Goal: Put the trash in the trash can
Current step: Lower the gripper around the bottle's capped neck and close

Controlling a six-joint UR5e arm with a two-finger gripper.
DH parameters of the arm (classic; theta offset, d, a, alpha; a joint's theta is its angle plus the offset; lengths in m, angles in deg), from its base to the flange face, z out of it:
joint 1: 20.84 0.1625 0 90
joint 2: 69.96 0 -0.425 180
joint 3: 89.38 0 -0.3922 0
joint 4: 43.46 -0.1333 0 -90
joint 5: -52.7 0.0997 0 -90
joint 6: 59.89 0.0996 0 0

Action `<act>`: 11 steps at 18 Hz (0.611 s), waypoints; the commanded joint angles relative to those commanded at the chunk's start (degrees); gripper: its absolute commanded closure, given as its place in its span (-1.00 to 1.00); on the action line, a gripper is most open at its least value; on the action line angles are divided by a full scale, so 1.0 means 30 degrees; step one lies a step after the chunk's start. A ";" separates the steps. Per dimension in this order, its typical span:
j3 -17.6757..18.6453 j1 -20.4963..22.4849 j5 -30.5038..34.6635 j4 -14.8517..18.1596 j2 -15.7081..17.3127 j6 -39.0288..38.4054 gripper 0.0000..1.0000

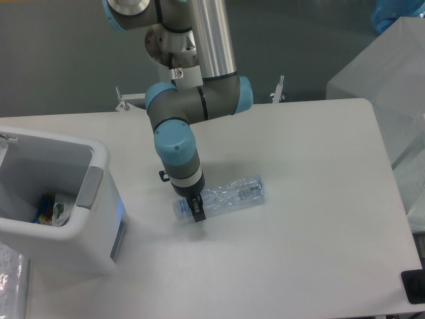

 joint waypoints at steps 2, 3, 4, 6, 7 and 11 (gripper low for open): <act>-0.0058 0.0000 0.0000 0.0000 0.0029 -0.0117 -0.59; -0.0059 0.0000 0.0000 0.0000 0.0000 -0.0146 -0.58; -0.0088 0.0000 0.0000 0.0000 -0.0058 -0.0263 -0.57; -0.0117 0.0000 0.0029 0.0000 -0.0175 -0.0352 -0.57; -0.0117 0.0000 0.0000 -0.0029 -0.0205 -0.0352 -0.57; -0.0088 0.0000 0.0000 -0.0029 -0.0292 -0.0352 -0.58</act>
